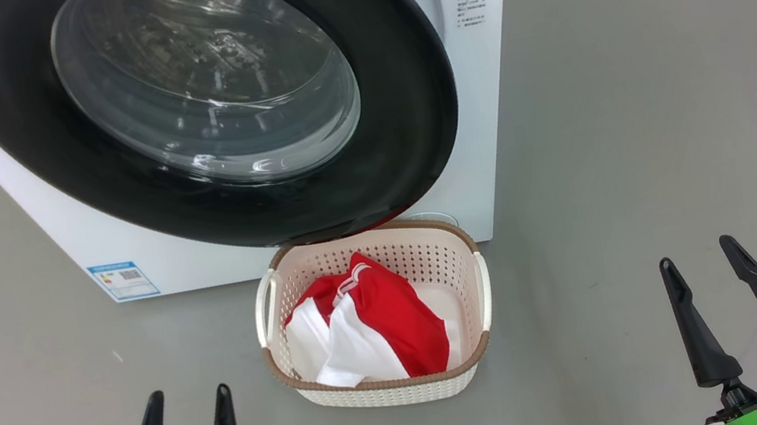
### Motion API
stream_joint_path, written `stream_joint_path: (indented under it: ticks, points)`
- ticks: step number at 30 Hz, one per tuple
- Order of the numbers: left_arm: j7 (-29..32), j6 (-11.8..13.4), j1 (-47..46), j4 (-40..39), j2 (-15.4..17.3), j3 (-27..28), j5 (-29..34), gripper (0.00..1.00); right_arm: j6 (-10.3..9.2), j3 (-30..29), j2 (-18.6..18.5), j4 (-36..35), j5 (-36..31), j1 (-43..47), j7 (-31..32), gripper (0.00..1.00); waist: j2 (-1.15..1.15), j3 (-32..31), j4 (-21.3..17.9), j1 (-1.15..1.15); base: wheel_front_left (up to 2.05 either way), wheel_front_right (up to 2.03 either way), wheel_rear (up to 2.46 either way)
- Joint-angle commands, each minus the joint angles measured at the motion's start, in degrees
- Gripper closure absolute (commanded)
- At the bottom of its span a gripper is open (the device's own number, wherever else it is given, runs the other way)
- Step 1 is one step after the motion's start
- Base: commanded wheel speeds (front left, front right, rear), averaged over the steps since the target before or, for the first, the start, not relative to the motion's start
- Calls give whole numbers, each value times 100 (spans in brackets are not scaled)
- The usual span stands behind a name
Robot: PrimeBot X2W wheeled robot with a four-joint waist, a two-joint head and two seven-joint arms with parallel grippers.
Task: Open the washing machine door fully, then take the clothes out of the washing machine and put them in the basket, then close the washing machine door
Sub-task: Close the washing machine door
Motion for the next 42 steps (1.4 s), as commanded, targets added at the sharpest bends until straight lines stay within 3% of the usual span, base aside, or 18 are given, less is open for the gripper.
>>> stream_joint_path:
  ticks: [1, 4, 5, 6, 7, 8, 31, 42]
  points:
    - [-29, 39, -198, -115, 10, 158, 78, 0, 35, 135, -77, -137, 47, -149, -37, 0, 0, 0, 16, 0, 0, 0, 0]
    - [-29, 25, -211, -118, 10, 101, 72, 0, 35, 149, -77, -126, 35, -158, -37, 0, 0, 9, 58, 0, 0, 0, 0]
    - [-29, 20, -216, -125, 10, 71, 71, 0, 35, 160, -77, -115, 29, -167, -37, 16, 0, 20, 79, 0, 0, 0, 0]
    - [-29, 17, -227, -134, 10, 42, 71, 0, 35, 178, -77, -101, 19, -183, -37, 59, 0, 30, 103, 0, 0, 0, 0]
    - [-29, 10, -242, -139, 10, 8, 71, 0, 35, 196, -77, -88, -11, -200, -37, 85, 0, 42, 139, 0, 0, 0, 0]
    - [-29, 2, -259, -148, 10, -25, 75, 0, 35, 221, -77, -76, -30, -225, -37, 100, 0, 55, 171, 0, 0, 0, 0]
    - [-29, -12, -775, -391, 9, -703, -170, 0, 35, 1148, -80, 1169, -745, -2411, -37, 100, 0, 787, 1240, 0, 0, 0, 0]
    - [-29, 102, -1055, -501, 9, -1005, -312, 0, 35, 1246, -386, 1962, -806, -3586, -37, 100, 0, 1349, 1573, 0, 0, 0, 0]
